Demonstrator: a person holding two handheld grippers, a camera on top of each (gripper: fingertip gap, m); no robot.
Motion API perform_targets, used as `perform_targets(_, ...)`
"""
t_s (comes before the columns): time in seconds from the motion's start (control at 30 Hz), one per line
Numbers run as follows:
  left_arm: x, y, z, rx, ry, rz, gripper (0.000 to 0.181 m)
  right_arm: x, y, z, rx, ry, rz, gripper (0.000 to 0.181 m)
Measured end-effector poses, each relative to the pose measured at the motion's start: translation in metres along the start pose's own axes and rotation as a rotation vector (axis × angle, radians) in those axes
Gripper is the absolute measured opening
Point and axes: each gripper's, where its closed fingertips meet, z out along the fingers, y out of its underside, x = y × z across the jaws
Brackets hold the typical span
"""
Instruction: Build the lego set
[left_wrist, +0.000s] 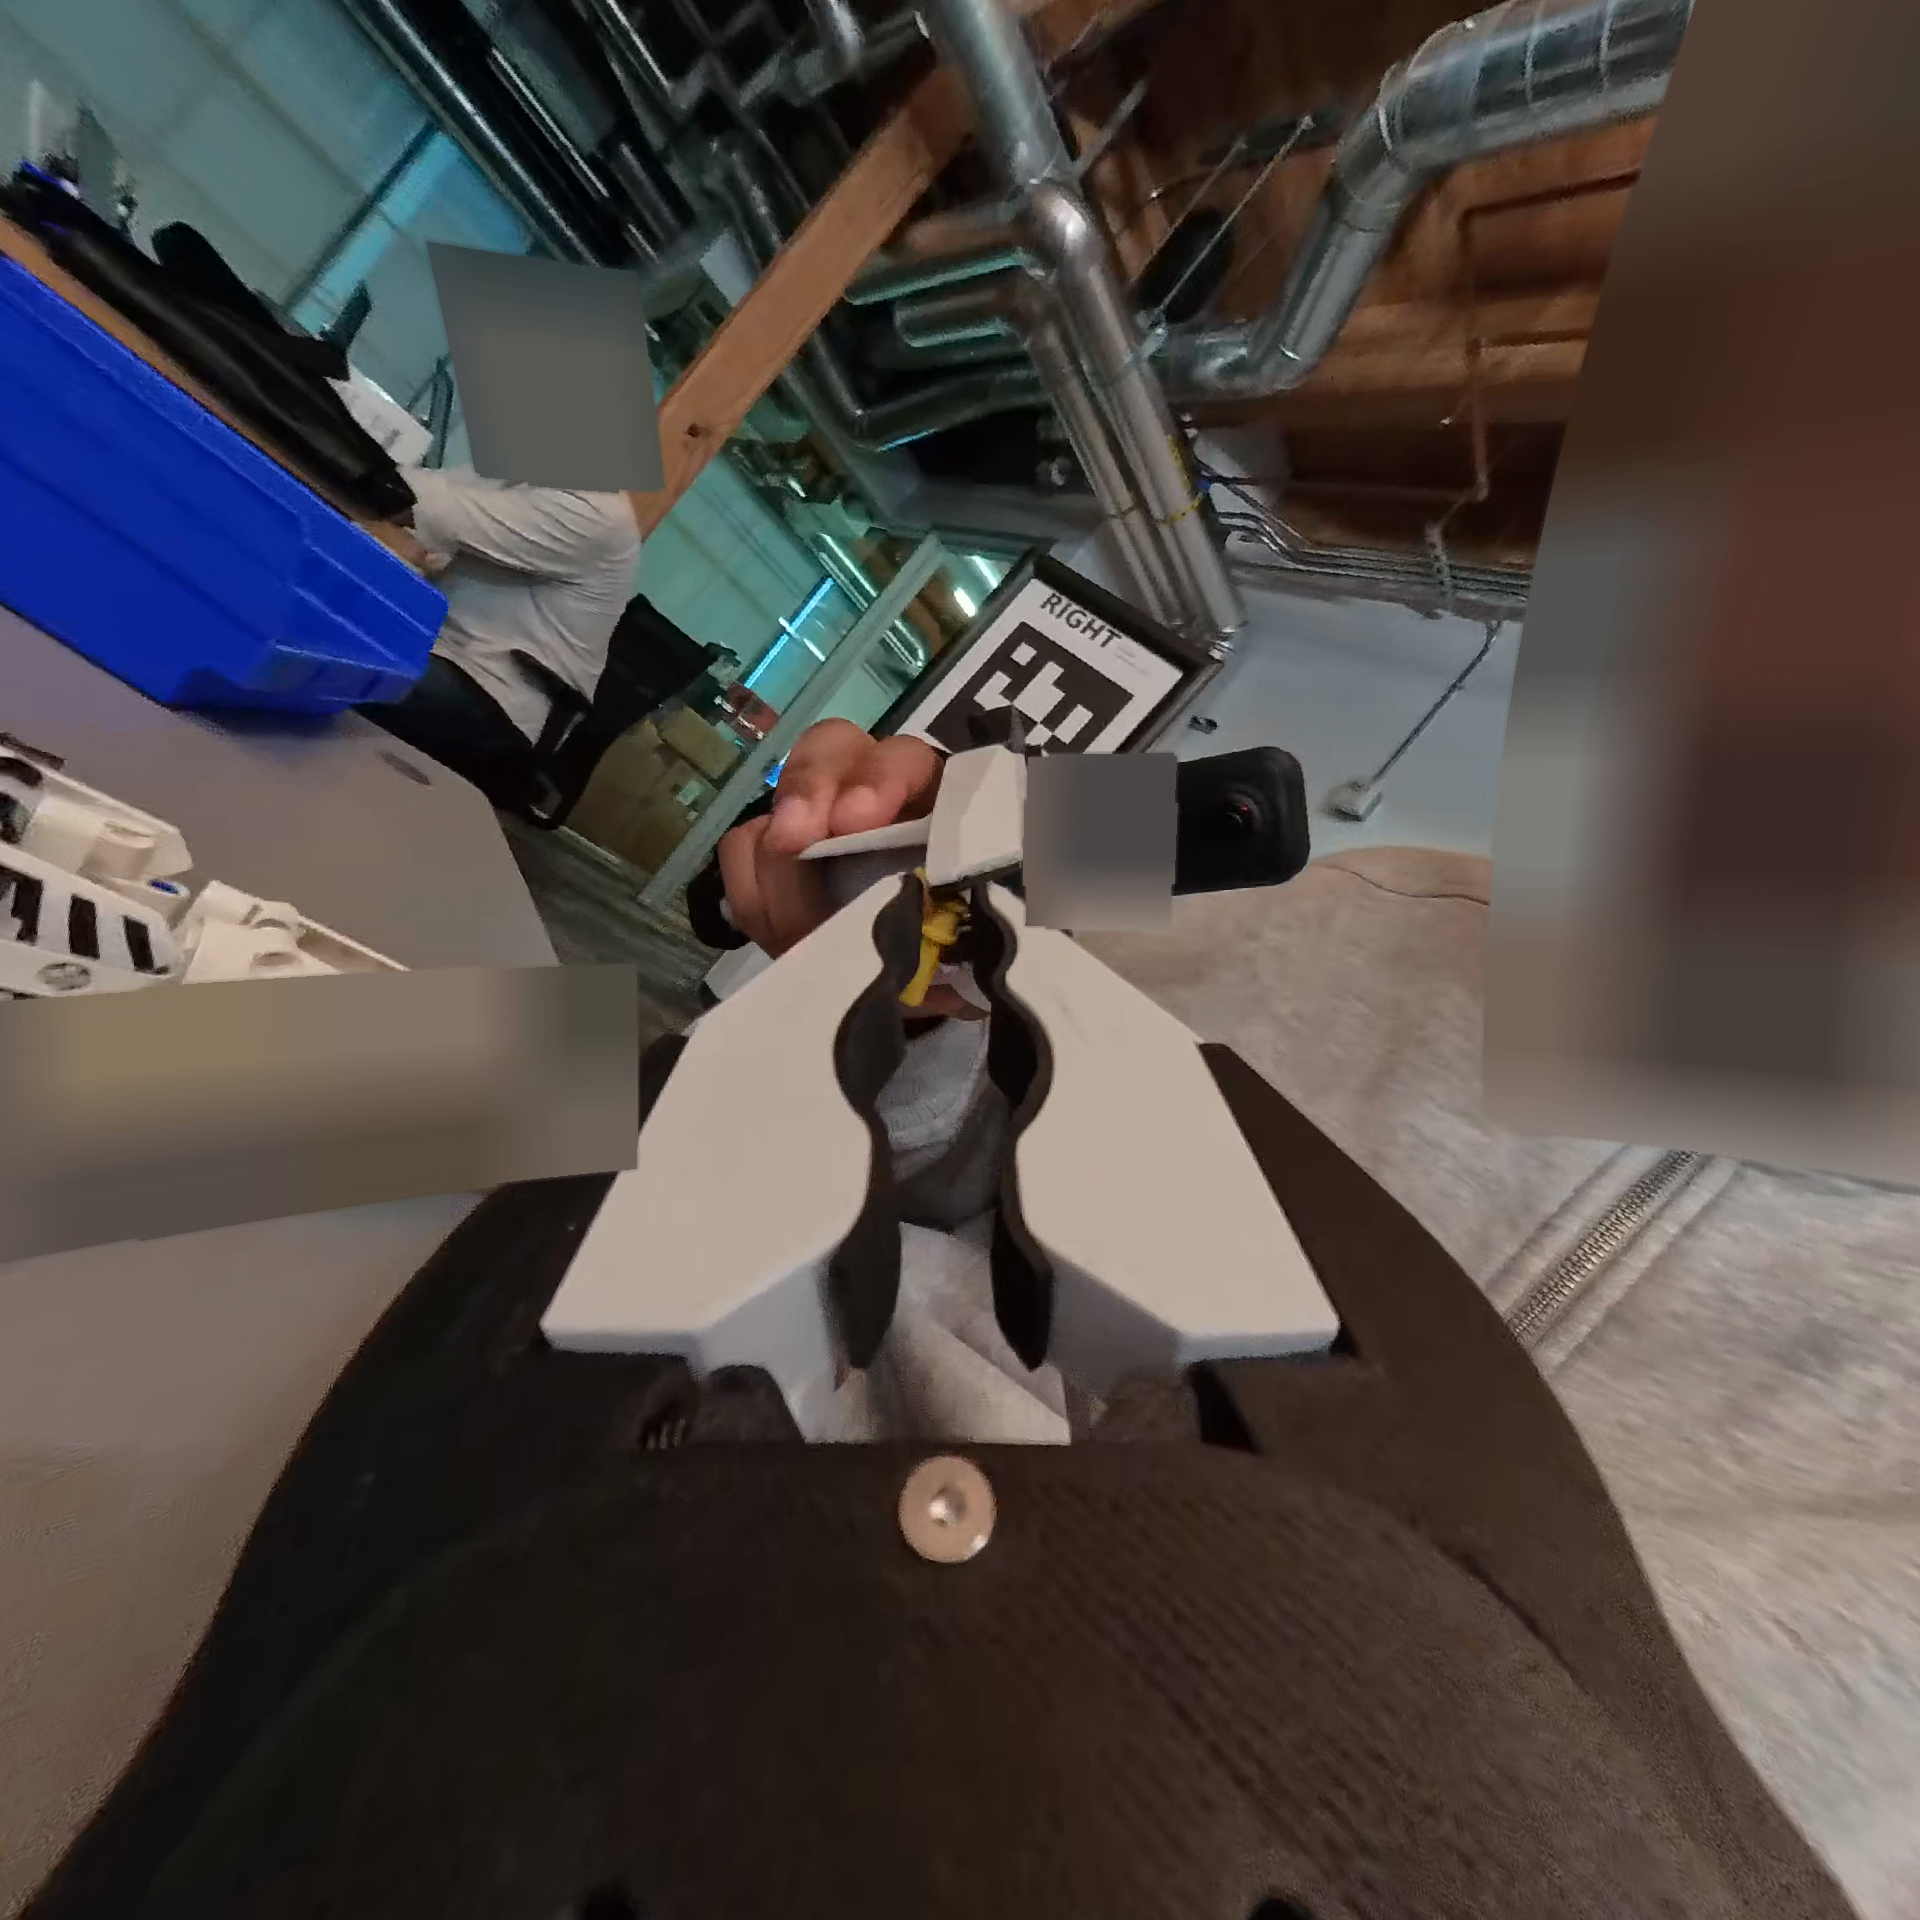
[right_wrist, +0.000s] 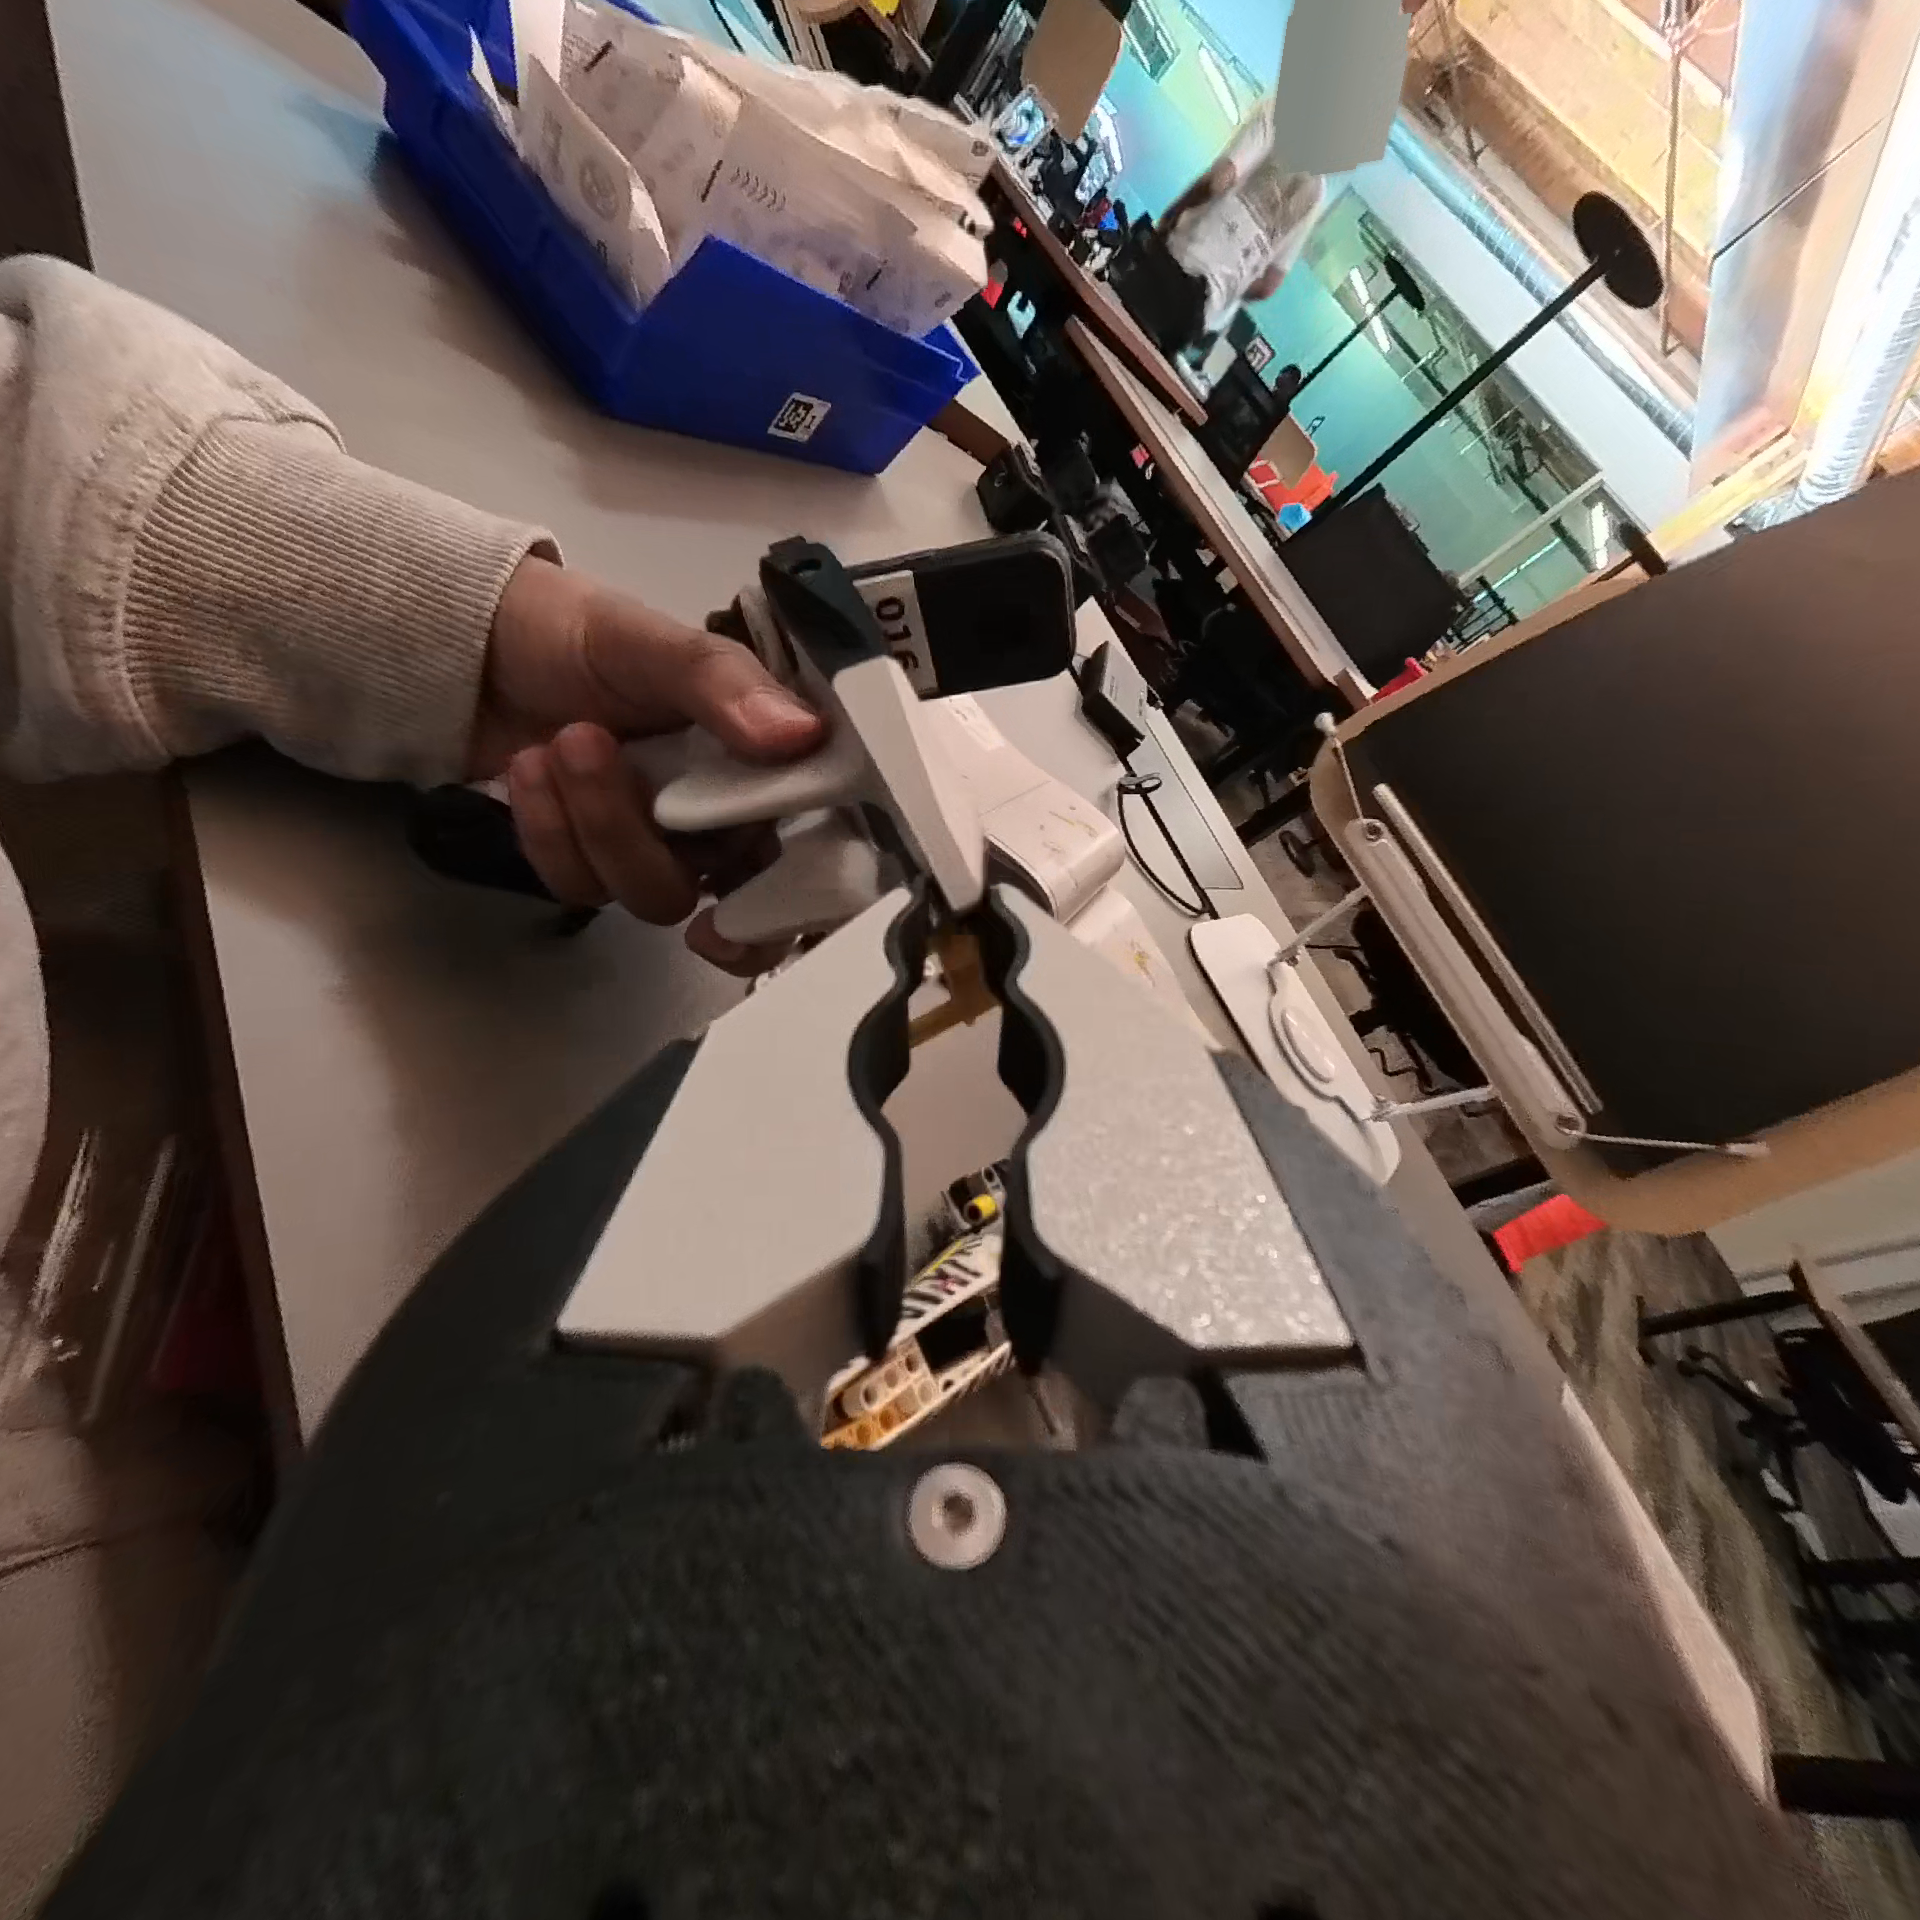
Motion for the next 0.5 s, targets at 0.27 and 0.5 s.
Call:
perform_targets(0.27, -0.014, -0.001, -0.005, 0.014, -0.048, -0.077, 0.005, 0.004, 0.011, 0.004, -0.032, 0.02, 0.028, 0.026)
perform_targets(0.5, -0.036, -0.001, -0.011, 0.024, -0.174, -0.1, 0.005, 0.004, 0.035, 0.007, -0.265, 0.055, -0.175, 0.042)
